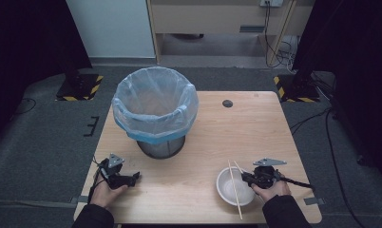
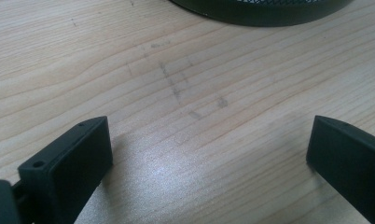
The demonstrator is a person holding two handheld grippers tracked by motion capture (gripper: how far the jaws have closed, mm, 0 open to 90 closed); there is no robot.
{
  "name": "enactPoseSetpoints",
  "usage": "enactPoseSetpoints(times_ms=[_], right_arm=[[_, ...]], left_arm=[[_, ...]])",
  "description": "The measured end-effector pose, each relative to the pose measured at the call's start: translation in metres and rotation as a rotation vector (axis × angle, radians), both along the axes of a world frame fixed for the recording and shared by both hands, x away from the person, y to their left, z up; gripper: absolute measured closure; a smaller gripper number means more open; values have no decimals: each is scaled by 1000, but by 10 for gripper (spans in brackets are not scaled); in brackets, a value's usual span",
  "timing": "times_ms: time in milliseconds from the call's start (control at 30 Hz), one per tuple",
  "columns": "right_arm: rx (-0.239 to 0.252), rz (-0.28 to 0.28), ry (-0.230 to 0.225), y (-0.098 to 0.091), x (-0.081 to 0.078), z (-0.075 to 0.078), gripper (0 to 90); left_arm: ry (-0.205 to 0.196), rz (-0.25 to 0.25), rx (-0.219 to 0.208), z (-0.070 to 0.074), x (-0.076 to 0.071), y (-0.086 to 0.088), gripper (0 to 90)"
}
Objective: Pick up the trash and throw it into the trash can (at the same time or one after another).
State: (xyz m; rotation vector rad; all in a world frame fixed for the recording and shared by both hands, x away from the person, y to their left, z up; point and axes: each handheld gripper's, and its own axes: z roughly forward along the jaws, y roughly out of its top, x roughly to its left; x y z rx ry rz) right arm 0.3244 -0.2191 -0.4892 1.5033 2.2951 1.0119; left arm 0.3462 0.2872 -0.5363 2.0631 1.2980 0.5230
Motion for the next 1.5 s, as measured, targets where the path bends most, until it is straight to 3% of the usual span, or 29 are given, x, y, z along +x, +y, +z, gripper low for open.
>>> enactPoseSetpoints(times_ms=[200, 333, 667, 900, 1167, 1500], right_arm=[[28, 6, -18, -1, 0, 5, 860], [80, 0, -49, -4, 0, 12, 860], [217, -39, -200, -15, 7, 38, 860], [293, -31, -322, -20, 10, 55, 859], [340, -39, -408, -24, 10, 70, 857], [381, -24, -455, -22, 13, 81, 857]], left_arm=[[0, 0, 0, 0, 0, 0, 0], [0, 0, 0, 0, 0, 0, 0], [0, 0, 0, 0, 0, 0, 0], [0, 0, 0, 0, 0, 0, 0], [0, 0, 0, 0, 0, 0, 0], [0, -1, 0, 0, 0, 0, 0]])
